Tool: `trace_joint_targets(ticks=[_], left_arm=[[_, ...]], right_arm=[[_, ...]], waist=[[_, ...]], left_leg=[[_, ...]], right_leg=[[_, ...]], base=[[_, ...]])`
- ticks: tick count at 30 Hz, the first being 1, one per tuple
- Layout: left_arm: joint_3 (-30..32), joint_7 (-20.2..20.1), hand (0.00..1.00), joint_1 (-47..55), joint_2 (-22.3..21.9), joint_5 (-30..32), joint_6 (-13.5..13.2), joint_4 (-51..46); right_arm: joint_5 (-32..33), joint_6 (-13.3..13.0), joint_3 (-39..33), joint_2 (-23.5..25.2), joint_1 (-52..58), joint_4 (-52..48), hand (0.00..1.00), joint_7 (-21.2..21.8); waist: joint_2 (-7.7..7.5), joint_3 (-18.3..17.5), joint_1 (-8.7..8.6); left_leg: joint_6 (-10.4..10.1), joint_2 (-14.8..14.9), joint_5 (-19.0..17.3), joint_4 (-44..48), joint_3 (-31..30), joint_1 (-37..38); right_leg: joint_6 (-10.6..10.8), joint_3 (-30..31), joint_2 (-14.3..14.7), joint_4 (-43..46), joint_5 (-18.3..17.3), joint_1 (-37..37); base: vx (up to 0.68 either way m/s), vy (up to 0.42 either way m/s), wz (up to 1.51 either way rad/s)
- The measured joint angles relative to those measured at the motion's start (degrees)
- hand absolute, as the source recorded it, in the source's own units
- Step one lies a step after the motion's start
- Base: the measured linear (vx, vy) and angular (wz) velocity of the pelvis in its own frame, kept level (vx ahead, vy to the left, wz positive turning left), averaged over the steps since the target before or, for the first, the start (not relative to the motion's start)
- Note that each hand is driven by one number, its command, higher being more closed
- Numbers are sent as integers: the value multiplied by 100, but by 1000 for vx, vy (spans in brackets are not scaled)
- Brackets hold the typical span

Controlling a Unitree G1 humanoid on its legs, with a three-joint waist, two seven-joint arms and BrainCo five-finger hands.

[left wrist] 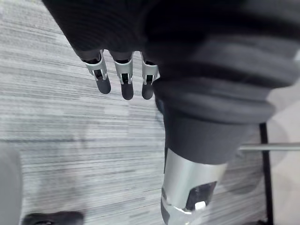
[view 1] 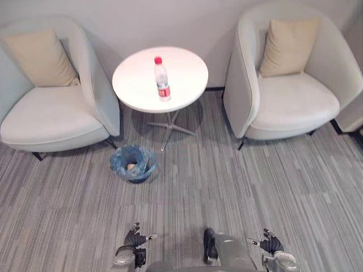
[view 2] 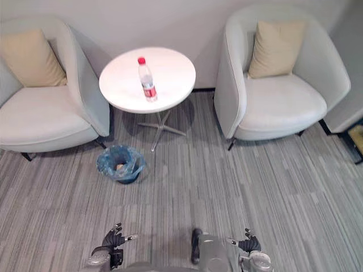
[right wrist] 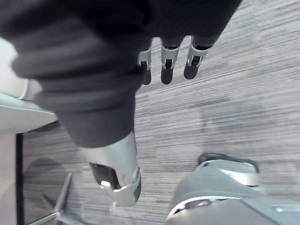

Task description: Gather rubbish on tea table into small bin, then transfer packed bag to large trash can.

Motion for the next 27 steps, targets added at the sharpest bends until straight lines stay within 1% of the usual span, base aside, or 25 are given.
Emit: trace_joint_targets(ticks=[1, 2, 3, 5, 6, 7, 8, 9, 10, 11, 12, 14, 15, 16, 17, 18, 19, 20, 21, 22, 23, 24, 25, 26, 27], left_arm=[[6, 1, 0, 33, 0, -2, 2, -27], [4, 1, 0, 41, -4, -2, 2, -34], [4, 0, 0, 35, -19, -2, 3, -34], [3, -3, 0, 57, -29, -21, 1, -39], [2, 6, 0, 78, -16, -13, 1, -81], [-11, 8, 0, 87, -9, -12, 0, -88], [-49, 9, 0, 115, -10, -12, 1, -86], [-86, 8, 0, 136, -8, -11, 0, -85], [-158, 3, 0, 169, 26, -16, 1, -62], [-183, 15, 0, 172, 128, -14, -1, -58], [-190, 13, 0, 133, 164, -14, -3, -56], [-189, 7, 0, 69, 185, -20, -4, 25], [-190, 12, 0, 72, 199, -20, -1, 53], [-193, 7, 0, 89, 215, -19, 0, 72], [-203, 9, 0, 106, 235, -19, -1, 77], [-265, 10, 0, 133, 269, -19, -1, 89], [-333, 11, 0, 125, 289, -21, 1, 116], [-477, 12, 0, 76, 324, -21, 6, 142], [-498, 10, 0, 79, 325, -21, 6, 141], [-532, 11, 0, 78, 328, -22, 6, 141], [-568, 11, 0, 74, 329, -27, 6, 140], [-573, 11, 0, 63, 327, -33, 5, 134], [-573, 11, 0, 53, 309, -37, 6, 133], [-576, 9, 0, 22, 295, -64, 4, 132], [-578, 10, 0, 11, 303, -68, 2, 133]], right_arm=[[26, -12, 8, 41, -7, -37, 0, -11], [55, -13, 6, 55, -10, -55, 0, -4], [83, -16, -13, 76, -18, -65, 0, -13], [176, -14, -44, 78, -75, -14, 0, -14], [177, -13, -98, 94, -77, 13, 0, -10], [177, -10, -144, 83, -71, 27, 0, -15], [177, -11, -146, 47, -75, 33, 0, -16], [176, -12, -140, 24, -75, 32, 0, -13], [176, -10, -125, 25, -99, 93, 0, -18], [173, -5, -57, 81, -113, 137, 0, -7], [170, -9, -41, 76, -125, 137, 0, -6], [165, -7, -66, 16, -211, 241, 0, -16], [163, -9, -70, 15, -235, 248, 0, -15], [157, -16, -64, 18, -254, 247, 0, -14], [151, -16, -6, 31, -249, 249, 0, -10], [138, -17, 54, 39, -287, 251, 0, -1], [114, -17, 53, 45, -284, 262, 0, -1], [46, -14, 58, 41, -292, 317, 0, 4], [30, -14, 88, 38, -290, 318, 0, 3], [-20, -15, 161, 36, -291, 316, 0, 6], [-25, -15, 163, 36, -287, 316, 0, 9], [-25, -15, 162, 30, -287, 314, 0, 9], [-24, -16, 159, 14, -298, 306, 0, 8], [-20, -18, 161, 3, -284, 303, 0, 8], [-20, -17, 166, 10, -263, 304, 0, 8]], waist=[[-25, 7, 29], [-39, 10, 35], [-67, 28, 100], [-21, 36, 155], [-21, 38, 155], [-23, 44, 160], [-5, 35, 162], [28, 21, 164], [53, 5, 236], [-118, -78, 290], [-185, -89, 285], [-252, -93, 304], [-256, -99, 301], [-272, -128, 300], [-351, -206, 300], [-393, -236, 291], [-399, -240, 279], [-402, -241, 273], [-396, -242, 270], [-367, -250, 265], [-321, -238, 241], [-301, -241, 192], [-248, -222, 131], [-243, -228, 125], [-291, -249, 128]], left_leg=[[191, 219, -125, 532, 233, -390], [246, 263, -171, 596, 309, -559], [283, 314, -332, 474, 500, -885], [312, 270, -505, -99, 709, -1311], [312, 133, -513, -652, 820, -1401], [291, -110, -498, -1510, 930, -1505], [157, -377, -362, -2519, 961, -1473], [28, -482, -250, -3033, 949, -1431], [485, -621, 329, -3451, 907, -1277], [543, -820, 242, -3544, 986, -1207], [636, -886, 131, -3456, 980, -1265], [768, -920, -307, -2978, 1052, -1319], [767, -946, -411, -2965, 1052, -1244], [786, -996, -523, -2997, 1073, -1113], [805, -1117, -622, -3137, 1126, -916], [861, -1228, -721, -3202, 1120, -715], [915, -1247, -765, -3197, 1106, -634], [976, -1303, -861, -3237, 1072, -360], [984, -1311, -876, -3290, 1042, -239], [979, -1301, -876, -3416, 950, -24], [975, -1258, -872, -3490, 860, 119], [953, -1225, -858, -3525, 786, 189], [918, -1135, -838, -3586, 670, 323], [841, -1083, -814, -3650, 586, 416], [719, -1106, -792, -3677, 537, 450]], right_leg=[[-48, 8, 51, -199, -95, 362], [-81, 13, 55, -306, -127, 502], [-73, 64, 56, -480, -159, 743], [-2, 117, 26, -688, -192, 996], [61, 120, -46, -717, -228, 1075], [176, 160, -176, -726, -322, 1175], [319, 217, -278, -726, -425, 1240], [374, 251, -293, -725, -484, 1269], [508, 418, -317, -696, -607, 1332], [598, 565, -465, -753, -659, 1363], [637, 577, -527, -782, -679, 1375], [747, 856, -630, -475, -743, 1380], [751, 949, -647, -254, -743, 1343], [823, 1110, -686, 270, -744, 1150], [1237, 1352, -772, 1134, -696, 802], [1754, 1519, -831, 2051, -490, 475], [1800, 1552, -843, 2469, -490, 335], [1558, 1465, -883, 3196, -630, 16], [1419, 1373, -895, 3321, -705, -104], [1153, 1129, -871, 3357, -850, -343], [1004, 982, -802, 3176, -928, -483], [928, 918, -747, 2973, -967, -572], [848, 893, -636, 2454, -992, -746], [836, 933, -570, 1680, -878, -914], [832, 1000, -572, 1105, -601, -906]], base=[[261, -88, 0], [283, -84, -4], [326, -67, -10], [266, 11, -10], [285, 103, -2], [369, 167, -7], [333, 174, -13], [385, 219, -29], [408, 195, -29], [427, 176, -19], [419, 133, 1], [404, 178, -1], [369, 202, -10], [358, 174, -6], [437, 170, 3], [372, 106, 13], [436, 53, 26], [354, 13, 22], [413, -19, 24], [268, -42, 26], [258, -61, 34], [312, -129, 48], [361, -177, 52], [354, -183, 51], [287, -163, 58]])
